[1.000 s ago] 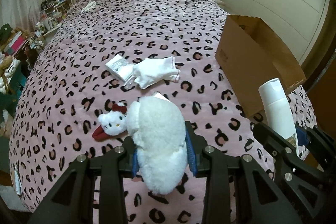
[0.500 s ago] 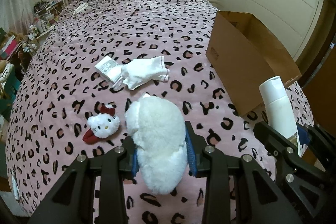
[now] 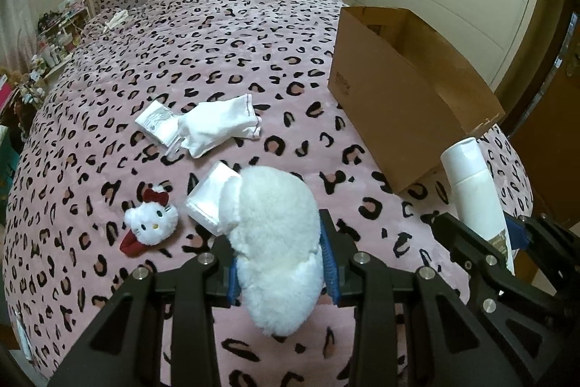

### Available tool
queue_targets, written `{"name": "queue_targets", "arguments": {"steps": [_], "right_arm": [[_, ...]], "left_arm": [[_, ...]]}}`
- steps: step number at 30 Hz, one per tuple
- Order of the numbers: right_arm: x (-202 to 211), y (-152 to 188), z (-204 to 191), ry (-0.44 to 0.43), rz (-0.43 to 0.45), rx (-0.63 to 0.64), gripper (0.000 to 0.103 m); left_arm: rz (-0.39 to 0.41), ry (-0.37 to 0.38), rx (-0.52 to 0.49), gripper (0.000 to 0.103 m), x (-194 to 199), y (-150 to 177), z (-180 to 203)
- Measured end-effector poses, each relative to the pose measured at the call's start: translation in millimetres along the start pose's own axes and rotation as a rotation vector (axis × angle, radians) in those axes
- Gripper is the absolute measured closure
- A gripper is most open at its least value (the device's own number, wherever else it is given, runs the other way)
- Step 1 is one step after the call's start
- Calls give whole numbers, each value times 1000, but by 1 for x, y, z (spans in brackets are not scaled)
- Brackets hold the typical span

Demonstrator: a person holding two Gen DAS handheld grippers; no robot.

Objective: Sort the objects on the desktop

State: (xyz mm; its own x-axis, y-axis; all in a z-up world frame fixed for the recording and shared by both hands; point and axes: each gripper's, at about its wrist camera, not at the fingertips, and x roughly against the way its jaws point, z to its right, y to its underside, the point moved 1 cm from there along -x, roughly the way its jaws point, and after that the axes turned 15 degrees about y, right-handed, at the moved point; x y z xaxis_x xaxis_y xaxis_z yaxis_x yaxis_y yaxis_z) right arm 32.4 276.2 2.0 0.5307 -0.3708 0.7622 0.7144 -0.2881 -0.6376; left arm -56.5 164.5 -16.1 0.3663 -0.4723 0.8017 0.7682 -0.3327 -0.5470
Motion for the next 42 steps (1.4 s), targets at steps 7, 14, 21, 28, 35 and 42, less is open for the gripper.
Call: {"name": "queue_targets", "arguments": {"steps": [7,14,21,28,35,42], "right_arm": [[0,1,5,14,-1,-13,68],[-1,2,10,45,-5,1,68],[0,0,23,69,-9,-15,68],[3,-2,41,85,-4,-51,68],[2,-3,60,96,-2,-76,68],[1,-5,77,93,-1,-101,68]], "left_arm": [[-2,14,-13,67,-4,-4,4],[-11,38,-43,67,-10,-7,12],[-17,55,-62,67,-16,-13,23],[-31,79,-94,67,-24,-20,40],[-39,87,-106,67,-32,-26,55],[-41,90,-123,67,-36,-33,70]]}}
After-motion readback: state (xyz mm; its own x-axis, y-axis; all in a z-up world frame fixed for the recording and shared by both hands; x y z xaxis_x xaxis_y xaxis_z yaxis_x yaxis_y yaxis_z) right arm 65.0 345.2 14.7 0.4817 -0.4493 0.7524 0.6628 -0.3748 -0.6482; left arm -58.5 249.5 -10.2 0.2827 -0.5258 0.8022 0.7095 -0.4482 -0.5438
